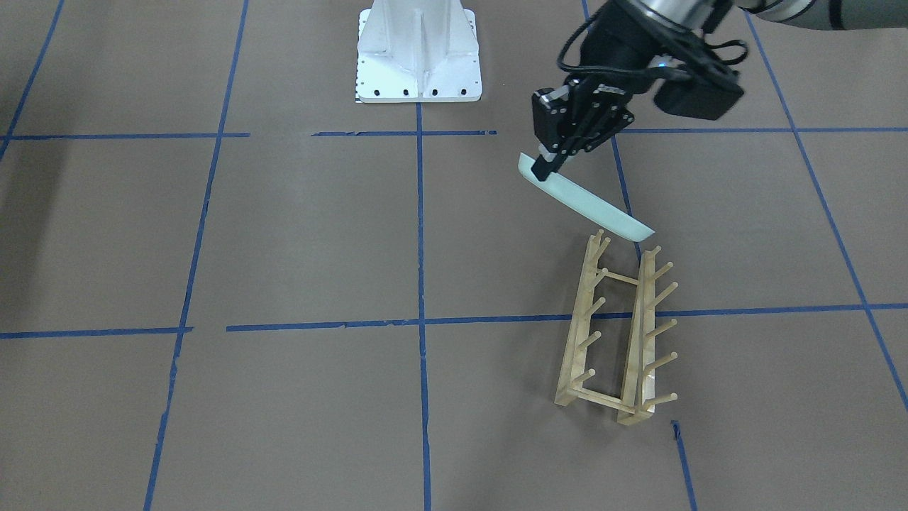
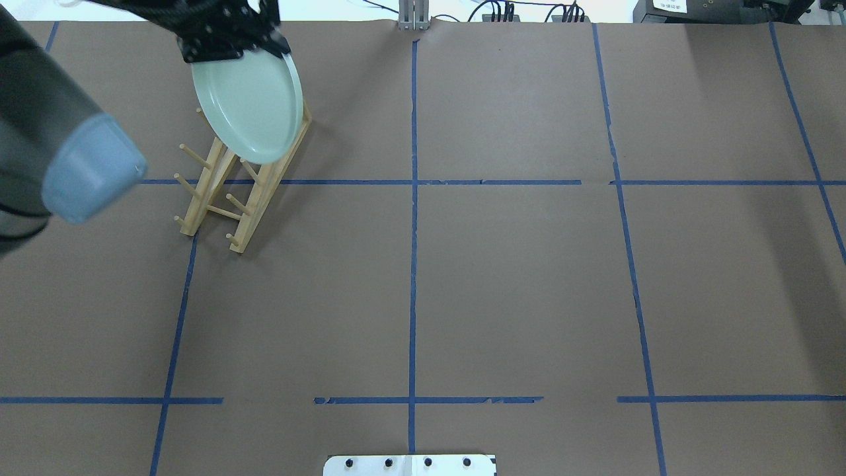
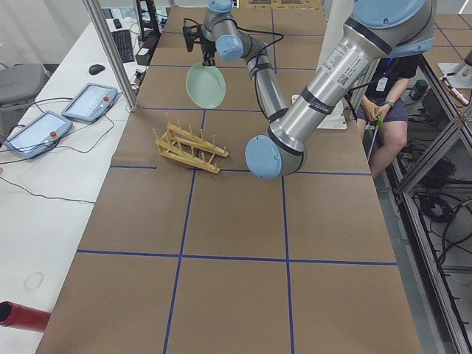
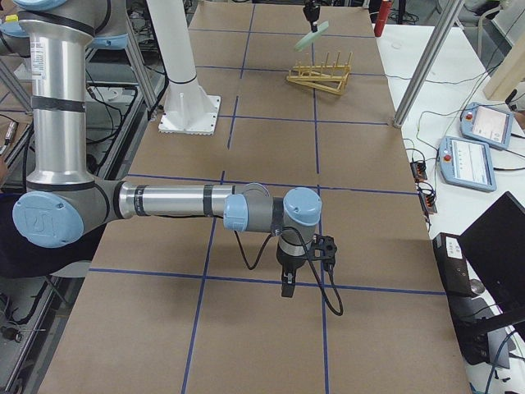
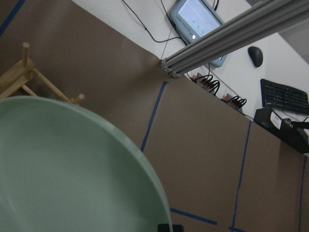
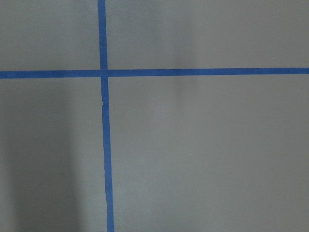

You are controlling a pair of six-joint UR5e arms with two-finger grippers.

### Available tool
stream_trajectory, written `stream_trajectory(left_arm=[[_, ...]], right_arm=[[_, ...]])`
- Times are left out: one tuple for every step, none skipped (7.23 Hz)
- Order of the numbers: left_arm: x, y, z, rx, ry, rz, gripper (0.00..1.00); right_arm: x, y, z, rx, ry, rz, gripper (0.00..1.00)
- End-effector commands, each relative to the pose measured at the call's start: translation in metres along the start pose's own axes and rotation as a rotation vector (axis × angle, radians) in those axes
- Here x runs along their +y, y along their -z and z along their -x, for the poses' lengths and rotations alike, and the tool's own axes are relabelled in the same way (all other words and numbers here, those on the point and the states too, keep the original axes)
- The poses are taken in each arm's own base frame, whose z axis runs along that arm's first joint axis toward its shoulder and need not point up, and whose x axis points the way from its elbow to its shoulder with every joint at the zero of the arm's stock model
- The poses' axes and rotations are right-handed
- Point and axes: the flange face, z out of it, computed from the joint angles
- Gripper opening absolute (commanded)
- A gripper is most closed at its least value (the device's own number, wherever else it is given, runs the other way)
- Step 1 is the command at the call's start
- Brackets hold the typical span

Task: Place plate on table
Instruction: 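Carry the plate toward the robot and lower it flat onto the table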

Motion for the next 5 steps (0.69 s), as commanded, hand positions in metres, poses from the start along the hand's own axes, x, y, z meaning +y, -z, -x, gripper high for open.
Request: stream_trajectory(left_arm=[[0.104, -0.073, -0.002, -0.184, -0.281, 0.078, 0.00], [0.141, -0.102, 0.004, -0.276, -0.440, 0.092, 0.00], [0.163, -0.134, 0.012, -0.357, -0.542, 0.093, 0.00], [0.187, -0.165, 0.022, -0.414, -0.651, 0.115, 0.00], [0.209, -0.186, 0.026, -0.454, -0.715, 0.099, 0.00]], right_arm=[[0.000, 0.000, -0.001, 0.000, -0.003, -0.001, 1.00], [0.000, 0.000, -0.001, 0.000, -0.001, -0.001, 1.00], [0.000, 0.000, -0.001, 0.000, -0.003, -0.001, 1.00], [0.000, 0.000, 0.000, 0.000, 0.000, 0.000, 1.00], [0.000, 0.000, -0.001, 0.000, -0.003, -0.001, 1.00]])
